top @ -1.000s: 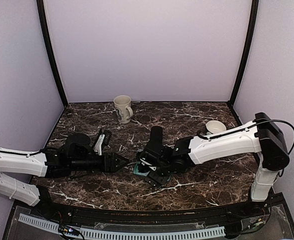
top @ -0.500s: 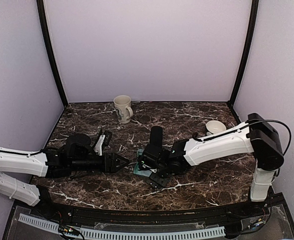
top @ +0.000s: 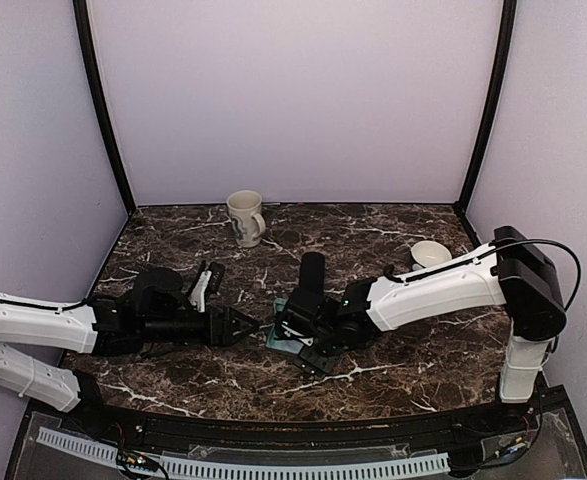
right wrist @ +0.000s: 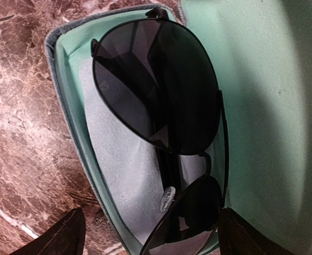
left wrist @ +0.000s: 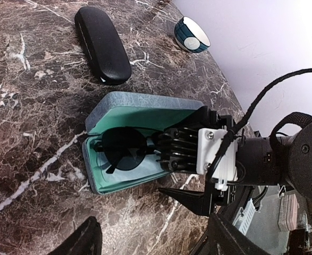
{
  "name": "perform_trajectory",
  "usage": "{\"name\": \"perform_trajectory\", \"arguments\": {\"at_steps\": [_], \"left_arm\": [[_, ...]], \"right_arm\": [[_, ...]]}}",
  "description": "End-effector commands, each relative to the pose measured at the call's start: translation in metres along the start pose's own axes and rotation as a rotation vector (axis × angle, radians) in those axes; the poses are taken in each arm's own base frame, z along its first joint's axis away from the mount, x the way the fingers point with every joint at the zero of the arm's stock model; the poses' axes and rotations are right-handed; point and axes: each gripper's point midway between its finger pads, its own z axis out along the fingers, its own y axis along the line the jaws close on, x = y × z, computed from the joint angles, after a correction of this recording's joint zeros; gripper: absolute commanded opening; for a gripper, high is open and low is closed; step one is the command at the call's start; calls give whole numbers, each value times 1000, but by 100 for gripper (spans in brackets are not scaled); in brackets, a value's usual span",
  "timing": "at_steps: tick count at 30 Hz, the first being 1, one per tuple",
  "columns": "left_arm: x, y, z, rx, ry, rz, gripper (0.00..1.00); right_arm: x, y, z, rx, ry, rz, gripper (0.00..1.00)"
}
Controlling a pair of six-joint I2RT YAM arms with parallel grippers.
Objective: Organize the sunglasses
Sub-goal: Adjust the sunglasses in the sunglasses case.
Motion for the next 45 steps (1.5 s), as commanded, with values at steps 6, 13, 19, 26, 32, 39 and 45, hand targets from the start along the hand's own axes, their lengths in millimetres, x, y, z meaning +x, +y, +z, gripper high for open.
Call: {"name": "perform_trajectory", "arguments": {"at_steps": [6, 13, 19, 26, 32, 39, 45], "left_arm": [[-4, -5, 2, 21, -7, 3, 70], [2, 3, 6, 1, 6, 4, 69], [10, 8, 19, -12, 55, 30, 65], [13, 3, 41, 18, 96, 40, 62], [-7, -3, 45, 3, 45, 102, 60], [-14, -3, 59, -26, 59, 141, 51], [-8, -4, 79, -2, 104, 148, 46]], "right_arm": [[-1, 0, -9, 10, -25, 3, 89], [-12, -8, -25, 29, -72, 12, 95], [-19, -1, -44, -54, -149, 43, 95], [-16, 2, -75, -178, -268, 135, 92], [-14, -23, -106, -237, -394, 279, 83], [-16, -62, -116, -293, -464, 429, 73], [-19, -75, -103, -291, -445, 467, 71]]}}
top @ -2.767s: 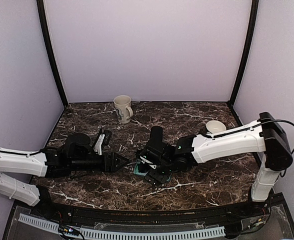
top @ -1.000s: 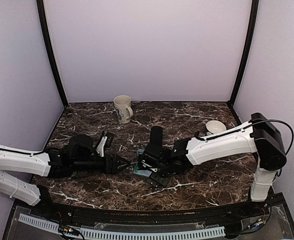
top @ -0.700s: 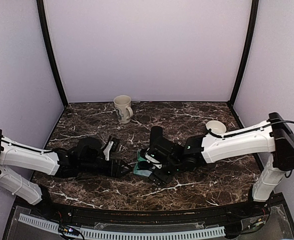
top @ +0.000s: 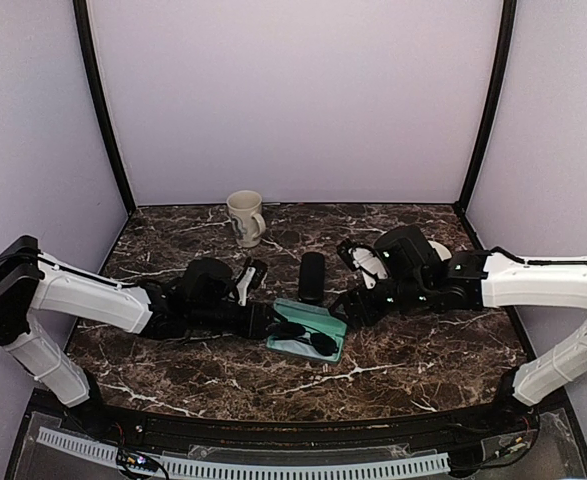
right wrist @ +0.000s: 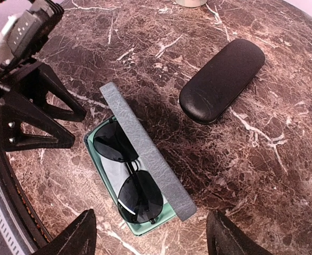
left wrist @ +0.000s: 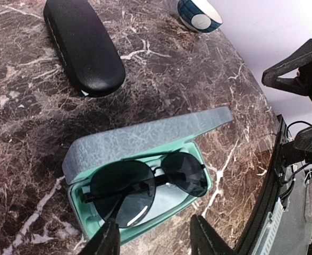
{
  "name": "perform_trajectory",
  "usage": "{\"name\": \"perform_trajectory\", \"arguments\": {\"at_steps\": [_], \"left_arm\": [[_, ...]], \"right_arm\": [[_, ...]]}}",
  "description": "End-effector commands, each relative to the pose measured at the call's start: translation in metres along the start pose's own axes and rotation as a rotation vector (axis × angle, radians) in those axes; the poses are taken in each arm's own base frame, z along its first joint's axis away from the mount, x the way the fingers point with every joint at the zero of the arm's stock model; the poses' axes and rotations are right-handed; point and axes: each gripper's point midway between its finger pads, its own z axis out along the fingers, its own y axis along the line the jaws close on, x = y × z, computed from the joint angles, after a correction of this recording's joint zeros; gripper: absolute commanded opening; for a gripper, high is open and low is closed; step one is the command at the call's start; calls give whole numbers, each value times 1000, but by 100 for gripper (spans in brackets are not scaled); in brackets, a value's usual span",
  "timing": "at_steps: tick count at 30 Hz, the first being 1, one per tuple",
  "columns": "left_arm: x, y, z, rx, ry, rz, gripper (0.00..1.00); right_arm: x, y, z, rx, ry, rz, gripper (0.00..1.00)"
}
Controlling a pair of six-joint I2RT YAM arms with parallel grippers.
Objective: Organize the sunglasses
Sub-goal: Adjust the sunglasses in the sunglasses case.
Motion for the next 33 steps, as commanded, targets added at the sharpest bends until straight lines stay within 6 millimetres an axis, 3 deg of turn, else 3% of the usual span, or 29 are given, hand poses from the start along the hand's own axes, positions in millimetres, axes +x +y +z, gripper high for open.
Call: {"name": "perform_trajectory", "arguments": {"at_steps": [1, 12, 33], "left_arm": [[-2, -5, 11, 28, 16, 28, 45], [9, -1, 29, 41, 68, 31, 47], [50, -6, 33, 57, 154, -2, 46]], "right_arm": [[-6, 2, 9, -40, -10, 32, 71], [4, 1, 14, -54, 3, 50, 70], [14, -3, 25, -50, 35, 51, 69]]}}
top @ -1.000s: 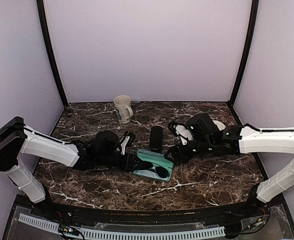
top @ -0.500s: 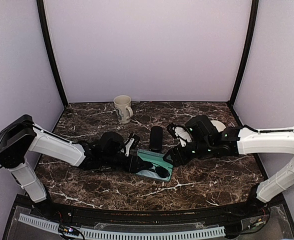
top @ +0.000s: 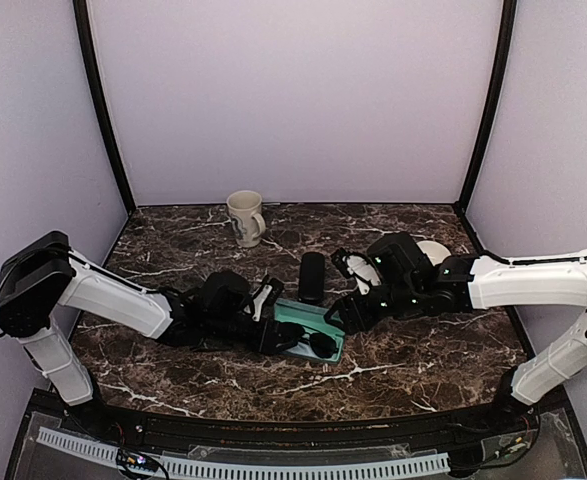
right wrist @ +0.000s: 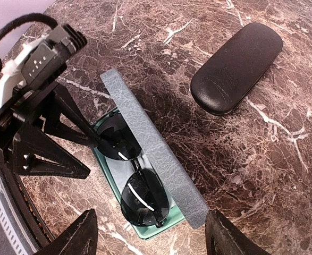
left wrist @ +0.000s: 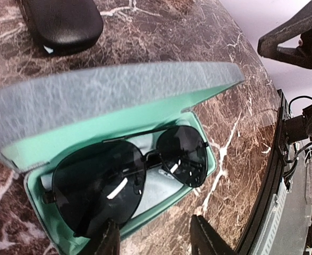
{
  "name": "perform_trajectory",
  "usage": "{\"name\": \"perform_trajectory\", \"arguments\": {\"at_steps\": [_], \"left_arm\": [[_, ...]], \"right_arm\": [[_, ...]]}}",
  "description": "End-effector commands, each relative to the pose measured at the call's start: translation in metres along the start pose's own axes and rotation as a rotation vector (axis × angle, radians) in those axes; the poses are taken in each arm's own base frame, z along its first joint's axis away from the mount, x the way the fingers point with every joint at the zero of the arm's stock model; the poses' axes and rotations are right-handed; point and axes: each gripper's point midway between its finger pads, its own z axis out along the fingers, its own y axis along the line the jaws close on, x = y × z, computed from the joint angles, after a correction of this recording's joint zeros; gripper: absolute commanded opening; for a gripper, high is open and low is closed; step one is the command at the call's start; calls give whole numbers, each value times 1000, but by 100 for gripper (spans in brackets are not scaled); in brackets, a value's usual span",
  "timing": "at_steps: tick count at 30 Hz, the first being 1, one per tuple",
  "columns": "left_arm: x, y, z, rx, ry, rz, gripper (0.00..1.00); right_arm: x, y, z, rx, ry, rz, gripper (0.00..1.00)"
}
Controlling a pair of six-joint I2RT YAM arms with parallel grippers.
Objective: Organize the sunglasses
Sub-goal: Adjust the sunglasses in the sunglasses case.
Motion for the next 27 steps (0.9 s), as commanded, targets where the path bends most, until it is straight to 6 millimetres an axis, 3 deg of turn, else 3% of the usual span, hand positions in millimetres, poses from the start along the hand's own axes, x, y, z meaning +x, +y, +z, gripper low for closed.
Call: {"name": "perform_trajectory", "arguments": {"at_steps": [1, 12, 20, 27], "left_arm": [[12, -3, 1, 18, 19, -10, 46], [23, -10, 1, 43, 36, -1, 46], [-5, -25, -23, 49, -74, 71, 50], [-22, -18, -28, -16, -138, 105, 55]], "right_arm": [[1, -2, 4, -5, -10, 11, 70], [3, -3, 6, -2, -3, 7, 69], [4, -6, 10, 9, 2, 6, 69], [-2, -5, 19, -25, -5, 12, 65]]}}
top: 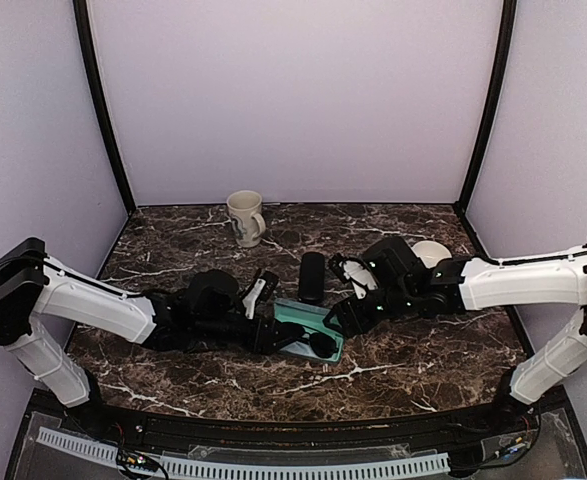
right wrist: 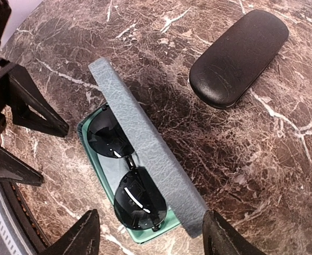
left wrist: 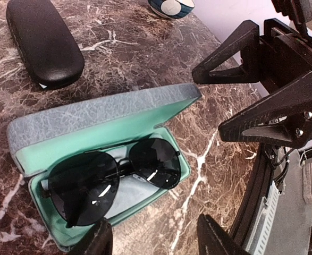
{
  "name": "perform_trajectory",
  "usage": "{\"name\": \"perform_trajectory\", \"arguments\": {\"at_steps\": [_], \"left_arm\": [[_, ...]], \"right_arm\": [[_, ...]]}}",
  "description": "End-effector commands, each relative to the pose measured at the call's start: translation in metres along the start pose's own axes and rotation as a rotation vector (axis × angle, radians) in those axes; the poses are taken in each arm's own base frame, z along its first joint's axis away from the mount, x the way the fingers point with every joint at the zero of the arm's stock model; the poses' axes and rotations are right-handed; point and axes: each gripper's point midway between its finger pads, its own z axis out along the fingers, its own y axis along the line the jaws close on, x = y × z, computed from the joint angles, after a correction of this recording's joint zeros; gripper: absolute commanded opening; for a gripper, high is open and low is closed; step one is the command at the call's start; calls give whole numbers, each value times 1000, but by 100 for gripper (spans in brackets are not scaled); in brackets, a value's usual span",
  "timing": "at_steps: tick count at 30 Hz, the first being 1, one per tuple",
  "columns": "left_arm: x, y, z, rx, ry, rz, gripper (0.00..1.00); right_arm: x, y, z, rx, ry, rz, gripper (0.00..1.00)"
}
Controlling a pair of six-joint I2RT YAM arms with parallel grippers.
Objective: Organize the sunglasses
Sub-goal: Adjust the sunglasses in the sunglasses case, then close the case with sunglasses at the center of the board.
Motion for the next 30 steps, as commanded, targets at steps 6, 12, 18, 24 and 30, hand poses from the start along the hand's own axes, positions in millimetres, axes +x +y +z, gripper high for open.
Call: {"name": "perform_trajectory", "arguments": {"at_steps": [6, 12, 18, 24, 30], "left_arm": [[-5, 14, -5, -75, -47, 37, 56], [15, 31, -14, -119, -28, 61, 68], [33, 47, -18, -172, 12, 92, 74], [45, 57, -10, -211, 79, 146, 71], [42, 55, 2, -199, 94, 163, 65]], "right_arm": [[-24, 2, 11, -77, -45, 2, 52], [-24, 1, 15, -104, -19, -18, 48], [-22, 5, 19, -126, -1, -34, 48], [-21, 6, 26, -137, 28, -48, 45], [-19, 7, 32, -145, 50, -50, 40]]}}
